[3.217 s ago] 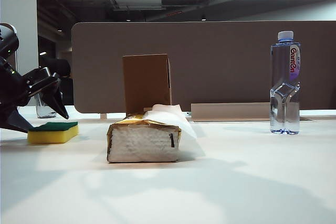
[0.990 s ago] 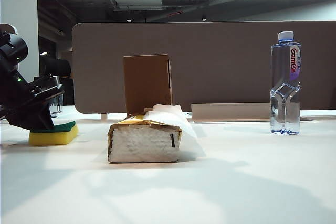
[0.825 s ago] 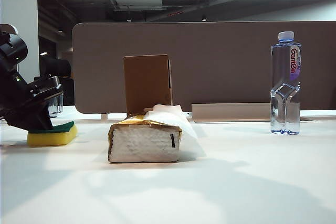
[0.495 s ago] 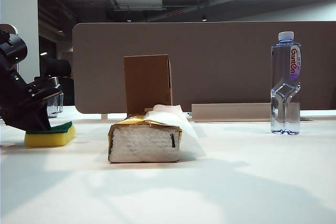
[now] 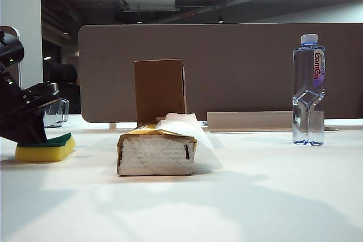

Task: Move the sponge from left to right to wipe the table, avoiding obstacles on the table, and finally reaching the bottle of mineral water.

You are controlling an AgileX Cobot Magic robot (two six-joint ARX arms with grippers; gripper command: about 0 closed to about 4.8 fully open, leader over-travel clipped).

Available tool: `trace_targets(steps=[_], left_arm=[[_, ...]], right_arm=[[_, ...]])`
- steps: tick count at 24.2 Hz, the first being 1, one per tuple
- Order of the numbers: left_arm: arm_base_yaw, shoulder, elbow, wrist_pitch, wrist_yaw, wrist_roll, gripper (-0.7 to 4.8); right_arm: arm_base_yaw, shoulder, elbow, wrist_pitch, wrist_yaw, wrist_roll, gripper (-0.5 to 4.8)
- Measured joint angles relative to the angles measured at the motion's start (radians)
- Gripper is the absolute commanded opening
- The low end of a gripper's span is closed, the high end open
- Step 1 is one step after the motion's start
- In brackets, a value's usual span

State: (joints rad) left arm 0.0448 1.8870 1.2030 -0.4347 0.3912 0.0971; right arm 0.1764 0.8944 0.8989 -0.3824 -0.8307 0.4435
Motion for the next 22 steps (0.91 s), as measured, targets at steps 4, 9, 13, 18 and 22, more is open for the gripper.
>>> trace_targets(steps=[4, 9, 13, 18, 22], left_arm=[[-0.007, -0.026, -0.061, 0.049, -0.001, 0.0, -0.06], [-0.019, -0.089, -0.151, 0.084, -0.01, 0.0, -0.06], [-0.026, -0.13, -0.2, 0.082, -0.012, -0.002, -0.06], [-0.032, -0.172, -0.243, 0.074, -0.013, -0.004, -0.06], [-0.039, -0.222, -0.29, 0.048, -0.014, -0.004, -0.06]], right_arm=[[0.0, 0.0, 0.0, 0.001, 0.0, 0.0, 3.64], [0.0, 0.0, 0.0, 0.0, 0.0, 0.0, 3.64], [0.0, 0.0, 0.0, 0.0, 0.0, 0.0, 3.64], [0.0, 0.0, 0.0, 0.0, -0.001, 0.0, 3.64], [0.0, 0.0, 0.0, 0.0, -0.001, 0.0, 3.64]])
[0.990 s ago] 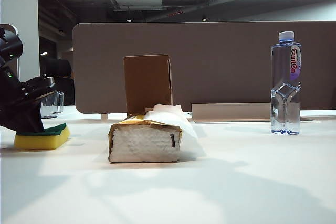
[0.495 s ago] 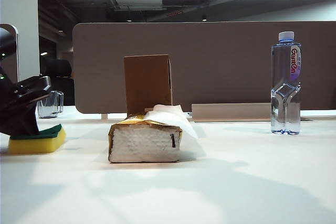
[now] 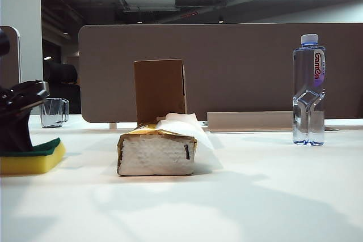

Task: Move the sponge from left to right to wipe the table, avoiding obstacles on the table, and finally reaching the bottle of mineral water.

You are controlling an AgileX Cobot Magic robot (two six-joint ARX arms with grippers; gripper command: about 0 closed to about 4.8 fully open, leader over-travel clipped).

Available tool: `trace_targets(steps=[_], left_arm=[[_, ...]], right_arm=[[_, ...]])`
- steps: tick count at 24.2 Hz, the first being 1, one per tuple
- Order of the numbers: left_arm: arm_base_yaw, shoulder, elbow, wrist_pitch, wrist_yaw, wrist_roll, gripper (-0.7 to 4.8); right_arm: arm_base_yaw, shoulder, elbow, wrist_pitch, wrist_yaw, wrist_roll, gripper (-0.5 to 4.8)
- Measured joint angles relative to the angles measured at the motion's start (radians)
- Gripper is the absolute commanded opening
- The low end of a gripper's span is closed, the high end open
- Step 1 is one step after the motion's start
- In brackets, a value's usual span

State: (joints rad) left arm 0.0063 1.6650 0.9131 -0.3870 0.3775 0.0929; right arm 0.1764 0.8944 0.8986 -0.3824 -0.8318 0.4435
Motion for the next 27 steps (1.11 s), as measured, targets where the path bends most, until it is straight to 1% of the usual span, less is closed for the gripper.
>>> trace_targets(steps=[3, 8, 11, 20, 23, 27], left_arm=[[0.0, -0.024, -0.019, -0.018, 0.0, 0.0, -0.06], [-0.001, -0.116, -0.118, -0.025, 0.0, 0.0, -0.06], [-0.001, -0.14, -0.144, -0.024, 0.001, -0.004, -0.06], [-0.01, -0.206, -0.214, -0.017, 0.005, -0.077, -0.06], [-0.051, -0.27, -0.27, -0.009, -0.014, -0.114, -0.06], [-0.084, -0.314, -0.306, -0.01, -0.024, -0.137, -0.05]], right_arm=[[0.0, 0.0, 0.0, 0.0, 0.0, 0.0, 3.64], [0.0, 0.0, 0.0, 0.0, -0.001, 0.0, 3.64], [0.0, 0.0, 0.0, 0.0, -0.002, 0.0, 3.64], [0.0, 0.0, 0.0, 0.0, -0.019, 0.0, 3.64], [0.0, 0.0, 0.0, 0.0, -0.021, 0.0, 3.64], [0.0, 0.0, 0.0, 0.0, -0.021, 0.0, 3.64]])
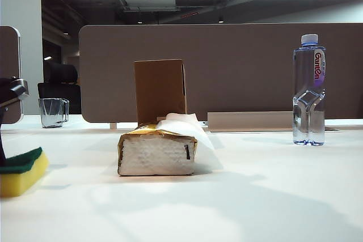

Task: Move the sponge from left to right to wipe the table, avoiding obstacles on the table, and finally reaching the bottle of mineral water.

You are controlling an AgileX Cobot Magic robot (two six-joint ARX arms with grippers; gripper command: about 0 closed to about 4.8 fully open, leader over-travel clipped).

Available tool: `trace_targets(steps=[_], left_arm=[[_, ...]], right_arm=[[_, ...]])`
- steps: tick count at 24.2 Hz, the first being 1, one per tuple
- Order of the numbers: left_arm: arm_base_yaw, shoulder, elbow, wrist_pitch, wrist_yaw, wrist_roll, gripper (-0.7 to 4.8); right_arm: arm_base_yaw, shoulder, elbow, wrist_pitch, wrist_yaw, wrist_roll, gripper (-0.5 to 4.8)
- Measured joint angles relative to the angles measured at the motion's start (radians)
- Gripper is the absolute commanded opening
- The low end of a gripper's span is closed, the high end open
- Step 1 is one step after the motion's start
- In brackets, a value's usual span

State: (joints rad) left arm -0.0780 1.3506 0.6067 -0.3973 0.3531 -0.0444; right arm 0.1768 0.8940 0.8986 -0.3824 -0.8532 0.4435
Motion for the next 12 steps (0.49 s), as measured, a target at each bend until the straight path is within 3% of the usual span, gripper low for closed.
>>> trace_targets(steps=[12], left_arm=[[-0.038, -0.164, -0.088, -0.121, 0.01, -0.041, -0.05]], right_arm=[[0.0, -0.005, 0.0, 0.0, -0.014, 0.0, 3.64]])
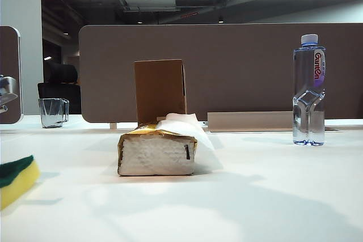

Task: Move the sponge from left to right to wipe the table, avoiding obstacles on the table, and finally reaching the bottle of mineral water.

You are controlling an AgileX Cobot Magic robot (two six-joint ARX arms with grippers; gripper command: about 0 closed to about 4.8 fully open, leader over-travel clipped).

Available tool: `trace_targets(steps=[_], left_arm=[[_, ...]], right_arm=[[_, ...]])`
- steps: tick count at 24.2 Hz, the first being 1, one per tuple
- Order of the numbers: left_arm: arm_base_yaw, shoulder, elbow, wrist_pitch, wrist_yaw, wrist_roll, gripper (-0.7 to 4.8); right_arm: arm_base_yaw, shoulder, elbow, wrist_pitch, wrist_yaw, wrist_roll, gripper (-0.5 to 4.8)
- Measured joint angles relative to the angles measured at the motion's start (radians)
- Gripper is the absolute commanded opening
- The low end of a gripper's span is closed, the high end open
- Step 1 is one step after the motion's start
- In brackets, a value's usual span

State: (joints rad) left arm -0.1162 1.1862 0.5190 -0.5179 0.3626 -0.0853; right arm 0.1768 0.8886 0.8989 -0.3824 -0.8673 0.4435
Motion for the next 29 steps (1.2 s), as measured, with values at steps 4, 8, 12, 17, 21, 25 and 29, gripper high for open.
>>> trace_targets(steps=[4, 8, 12, 17, 21, 25, 29], left_arm=[[0.0, -0.042, -0.012, -0.047, 0.001, -0.002, -0.05], [0.0, -0.061, -0.024, -0.058, 0.001, -0.002, -0.06], [0.0, -0.062, -0.04, -0.039, 0.006, -0.021, -0.06], [-0.006, -0.063, -0.054, -0.012, 0.019, -0.043, -0.06], [-0.065, -0.063, -0.054, 0.016, 0.01, -0.071, -0.06], [-0.159, -0.059, -0.058, 0.064, 0.007, -0.121, -0.06], [-0.238, -0.03, -0.06, 0.133, 0.009, -0.179, -0.06]], right_arm=[[0.0, 0.0, 0.0, 0.0, 0.0, 0.0, 3.64], [0.0, 0.0, 0.0, 0.0, 0.0, 0.0, 3.64], [0.0, -0.001, 0.0, 0.001, 0.0, 0.0, 3.64], [0.0, -0.001, 0.0, 0.0, 0.0, 0.0, 3.64], [0.0, -0.001, 0.0, 0.0, 0.0, 0.0, 3.64], [0.0, -0.001, 0.0, 0.0, 0.0, 0.0, 3.64], [0.0, 0.0, 0.0, 0.0, -0.001, 0.0, 3.64]])
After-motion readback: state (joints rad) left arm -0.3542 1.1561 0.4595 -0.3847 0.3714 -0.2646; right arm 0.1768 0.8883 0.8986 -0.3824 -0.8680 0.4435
